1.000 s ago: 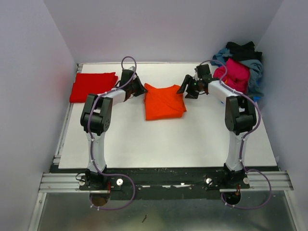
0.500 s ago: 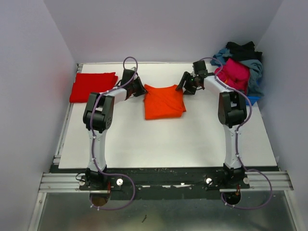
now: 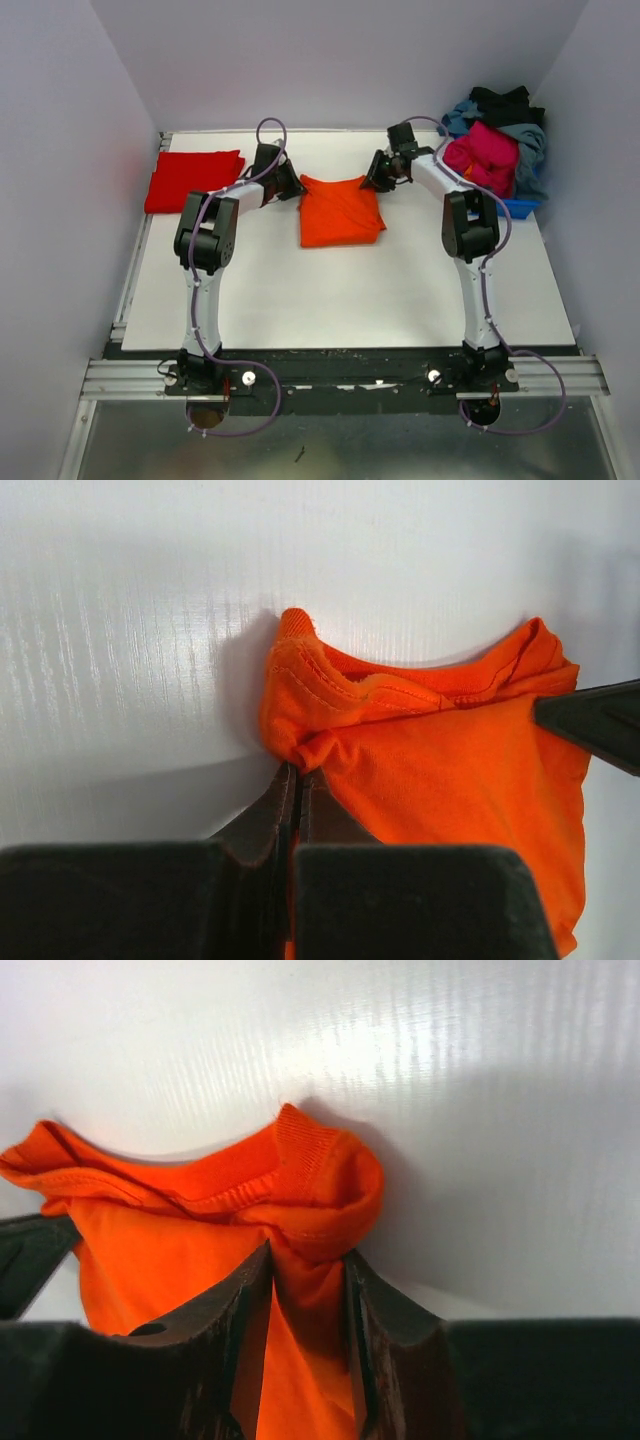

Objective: Fold and stack the t-shirts
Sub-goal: Put the neatly folded tshirt into the corner of the board with both arms

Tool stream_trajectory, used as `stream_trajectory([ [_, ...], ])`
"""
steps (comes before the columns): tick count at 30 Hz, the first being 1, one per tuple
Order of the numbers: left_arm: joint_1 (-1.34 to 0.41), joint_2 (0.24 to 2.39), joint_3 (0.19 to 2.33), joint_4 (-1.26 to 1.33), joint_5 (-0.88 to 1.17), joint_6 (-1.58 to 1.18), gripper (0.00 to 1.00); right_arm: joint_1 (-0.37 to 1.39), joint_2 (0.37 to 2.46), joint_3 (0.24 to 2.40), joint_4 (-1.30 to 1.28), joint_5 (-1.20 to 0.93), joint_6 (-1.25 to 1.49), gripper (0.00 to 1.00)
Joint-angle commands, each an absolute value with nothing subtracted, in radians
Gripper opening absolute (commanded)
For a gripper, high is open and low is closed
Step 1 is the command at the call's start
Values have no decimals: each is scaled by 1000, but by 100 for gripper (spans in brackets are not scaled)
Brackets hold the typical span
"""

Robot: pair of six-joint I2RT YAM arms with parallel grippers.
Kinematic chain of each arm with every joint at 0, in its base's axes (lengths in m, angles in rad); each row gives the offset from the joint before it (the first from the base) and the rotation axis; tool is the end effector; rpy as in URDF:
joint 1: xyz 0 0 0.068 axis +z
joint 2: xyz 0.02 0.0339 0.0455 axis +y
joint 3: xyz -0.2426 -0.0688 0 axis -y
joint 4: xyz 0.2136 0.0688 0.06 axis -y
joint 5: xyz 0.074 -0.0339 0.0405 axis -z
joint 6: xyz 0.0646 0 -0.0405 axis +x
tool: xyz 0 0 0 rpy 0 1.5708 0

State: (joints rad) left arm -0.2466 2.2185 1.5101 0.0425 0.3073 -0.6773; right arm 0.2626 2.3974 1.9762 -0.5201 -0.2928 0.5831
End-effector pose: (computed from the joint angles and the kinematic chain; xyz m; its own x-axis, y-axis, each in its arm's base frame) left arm 0.4551 -0.1347 0.1298 -0.7572 -0.4254 -0.4957 -0.0144 0.7696 -0.6384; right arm 0.4760 0.1473 0.1354 -0.8788 0.3097 -0.3630 0.0854 0.8505 0.5189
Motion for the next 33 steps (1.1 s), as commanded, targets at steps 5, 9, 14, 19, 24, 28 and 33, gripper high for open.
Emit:
stream_trajectory([
  [5,-236,2223,1542,17,314,-657,0,296,2376,1953,-470,-224,577,1],
  [9,-222,2157,1511,2,298,-632,0,296,2257,1852,-381,-225,554,1],
  [14,-198,2039,1430,-41,270,-621,0,310,2103,1695,-206,-340,546,1],
  [19,-135,1922,1370,-107,239,-617,0,370,2046,1689,-137,-406,558,1],
  [24,-65,1795,1325,-170,189,-594,0,465,2089,1820,-155,-417,557,1],
  [28,-9,1705,1344,-268,114,-549,0,546,2157,1971,-176,-414,569,1],
  [33,130,1615,1377,-353,23,-519,0,627,2290,2198,-152,-413,607,1],
])
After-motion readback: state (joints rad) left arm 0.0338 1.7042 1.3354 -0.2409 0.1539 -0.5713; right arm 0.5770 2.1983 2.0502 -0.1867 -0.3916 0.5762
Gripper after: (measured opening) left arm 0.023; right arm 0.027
